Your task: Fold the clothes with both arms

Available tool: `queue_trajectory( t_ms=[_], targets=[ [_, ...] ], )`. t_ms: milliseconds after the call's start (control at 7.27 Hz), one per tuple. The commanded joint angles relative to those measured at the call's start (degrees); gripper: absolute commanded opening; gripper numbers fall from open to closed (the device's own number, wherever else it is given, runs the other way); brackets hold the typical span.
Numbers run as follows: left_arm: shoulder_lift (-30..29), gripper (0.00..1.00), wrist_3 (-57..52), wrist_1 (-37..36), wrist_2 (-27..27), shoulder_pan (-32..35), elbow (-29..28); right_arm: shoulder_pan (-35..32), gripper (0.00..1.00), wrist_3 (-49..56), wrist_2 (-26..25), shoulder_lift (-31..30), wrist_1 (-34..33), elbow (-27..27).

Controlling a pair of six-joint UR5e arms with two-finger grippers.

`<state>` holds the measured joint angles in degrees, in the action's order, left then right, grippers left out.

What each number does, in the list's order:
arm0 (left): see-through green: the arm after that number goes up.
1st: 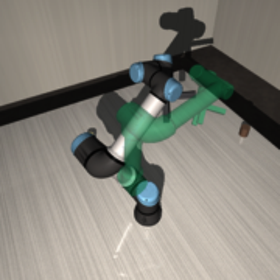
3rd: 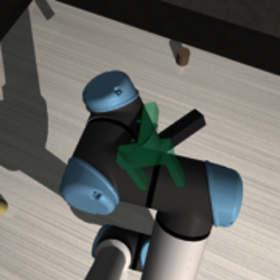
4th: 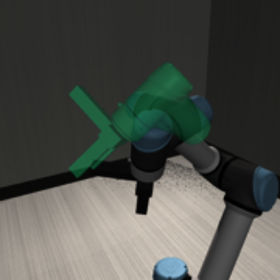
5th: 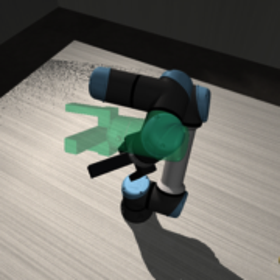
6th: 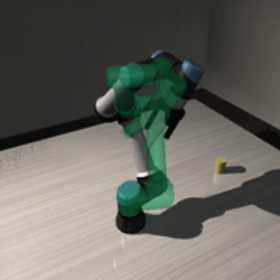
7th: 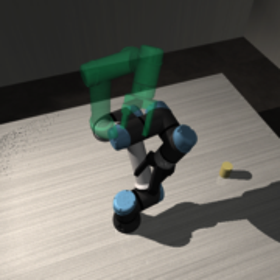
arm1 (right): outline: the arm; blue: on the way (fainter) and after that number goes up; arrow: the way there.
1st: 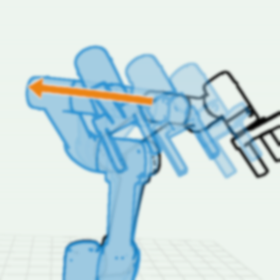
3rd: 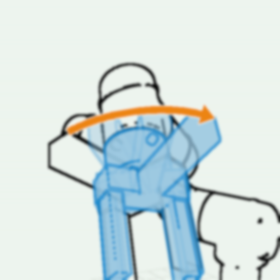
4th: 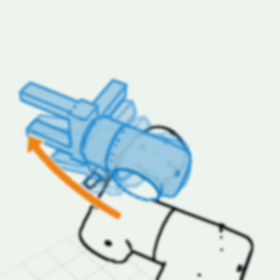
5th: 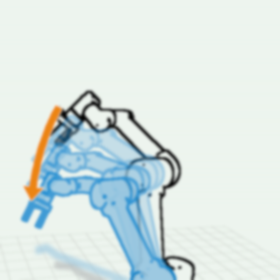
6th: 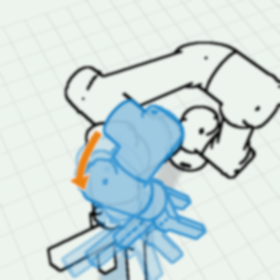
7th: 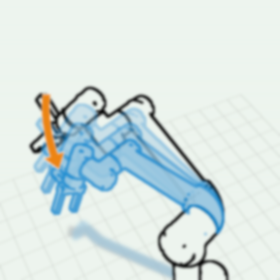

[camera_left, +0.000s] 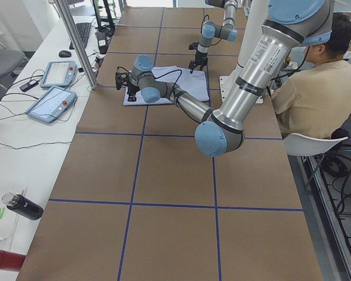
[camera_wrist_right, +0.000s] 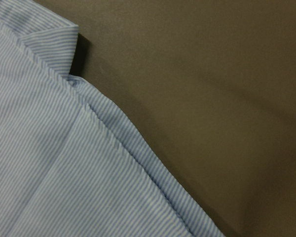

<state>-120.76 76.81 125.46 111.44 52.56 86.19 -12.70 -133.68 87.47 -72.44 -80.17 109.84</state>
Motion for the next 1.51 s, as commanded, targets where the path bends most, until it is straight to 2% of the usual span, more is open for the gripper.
queue_trajectory(
  t_ms=[0, 138, 550, 1238, 1376],
  targets=[
    [0.0, 0.49, 0.0, 0.0, 0.0, 0.0, 0.1, 0.7, 0.87, 0.0, 0.0, 0.1, -0.2, -0.2],
    [0.0, 0.49, 0.0, 0.0, 0.0, 0.1, 0.2, 0.7, 0.74, 0.0, -0.1, 0.2, -0.2, -0.3],
    [0.1, 0.49, 0.0, -1.6, 0.0, 0.1, 1.4, 0.7, 0.00, -0.1, 0.0, 0.3, -0.1, -0.2],
    [0.2, 0.50, 0.6, -1.6, 0.0, 0.2, 1.5, 0.5, 0.00, 0.5, 0.4, 0.2, 0.2, 0.7],
    [0.5, 0.50, 2.1, -1.4, -0.3, 0.1, 3.7, 0.5, 0.00, 0.4, 0.5, -0.1, -0.1, 1.9]
  ],
)
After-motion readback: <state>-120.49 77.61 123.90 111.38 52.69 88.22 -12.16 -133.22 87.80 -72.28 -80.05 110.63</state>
